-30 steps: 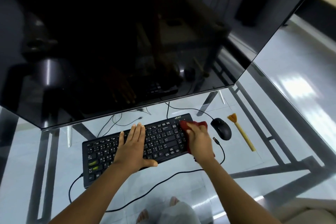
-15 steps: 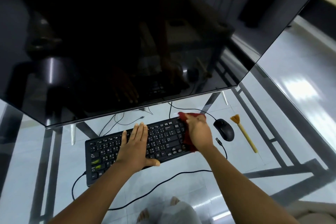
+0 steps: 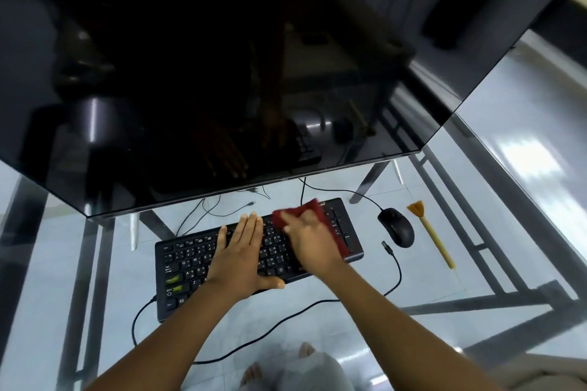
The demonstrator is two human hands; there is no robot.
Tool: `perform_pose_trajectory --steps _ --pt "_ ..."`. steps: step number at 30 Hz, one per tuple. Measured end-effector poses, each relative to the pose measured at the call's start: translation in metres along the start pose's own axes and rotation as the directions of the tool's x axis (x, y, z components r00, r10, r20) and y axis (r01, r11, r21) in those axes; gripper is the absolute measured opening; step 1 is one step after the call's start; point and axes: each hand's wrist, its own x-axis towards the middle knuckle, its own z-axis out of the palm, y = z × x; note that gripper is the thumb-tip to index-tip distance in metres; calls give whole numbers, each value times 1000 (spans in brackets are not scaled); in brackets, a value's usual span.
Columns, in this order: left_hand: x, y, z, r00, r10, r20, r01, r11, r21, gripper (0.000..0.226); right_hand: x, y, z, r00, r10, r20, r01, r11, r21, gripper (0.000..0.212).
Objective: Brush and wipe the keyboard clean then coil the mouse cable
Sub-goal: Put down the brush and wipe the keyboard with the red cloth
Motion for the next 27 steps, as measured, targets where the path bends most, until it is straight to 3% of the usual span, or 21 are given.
perform_pose_trajectory --steps 2,3,6,7,9,11,12,14,16,17,18,20,21,23,25,27 --pt "0 -1 0 1000 5 -7 -5 1000 -2 134 -8 9 -3 985 -156 74 157 988 -8 37" --pt "0 -1 0 1000 6 -8 -6 1000 -4 134 -3 20 -5 992 -119 41 121 991 -50 37" --pt "0 -2 0 1000 11 -13 -11 1000 1 134 5 48 -10 961 216 -173 -227 973 -41 38" --pt "0 -2 1 1000 11 -17 -11 1000 -2 134 1 45 -9 955 232 -182 -241 970 -24 37" --pt "0 -2 1 1000 9 -20 -9 1000 -10 135 -17 30 1 994 23 -108 -24 1000 -11 39" --pt "1 -2 1 1000 10 -16 -10 1000 -12 135 -40 30 1 974 -225 -28 223 974 -45 39" --pt "0 -2 1 1000 11 -13 -11 1000 -10 135 -43 39 -5 972 -235 -18 234 970 -64 37" --pt "1 -2 2 1000 14 -11 -14 1000 -4 135 -40 60 -16 991 -16 -135 14 1000 -14 38" --pt "1 -3 2 1000 15 -9 -15 1000 -2 135 -44 68 -15 961 207 -182 -196 978 77 39" --pt "1 -3 2 1000 15 -12 -15 1000 -2 135 -47 61 -13 966 174 -192 -159 983 92 40" --pt "1 -3 2 1000 16 -14 -16 1000 -2 135 -52 56 -6 986 41 -164 -33 998 50 41" --pt "1 -3 2 1000 13 -16 -13 1000 -5 135 -68 49 -2 976 -218 -21 217 975 -53 44" --pt "1 -2 2 1000 13 -16 -13 1000 -5 135 -69 55 -3 964 -263 38 265 962 -64 44" --pt "1 -2 2 1000 14 -7 -14 1000 -3 135 -61 66 -12 990 -130 -47 131 991 17 40" --pt "1 -2 2 1000 13 -5 -13 1000 -8 135 -56 68 -13 975 138 -176 -113 983 144 35" --pt "1 -2 2 1000 11 -9 -12 1000 -23 136 -59 49 -4 982 73 -172 -50 990 131 38"
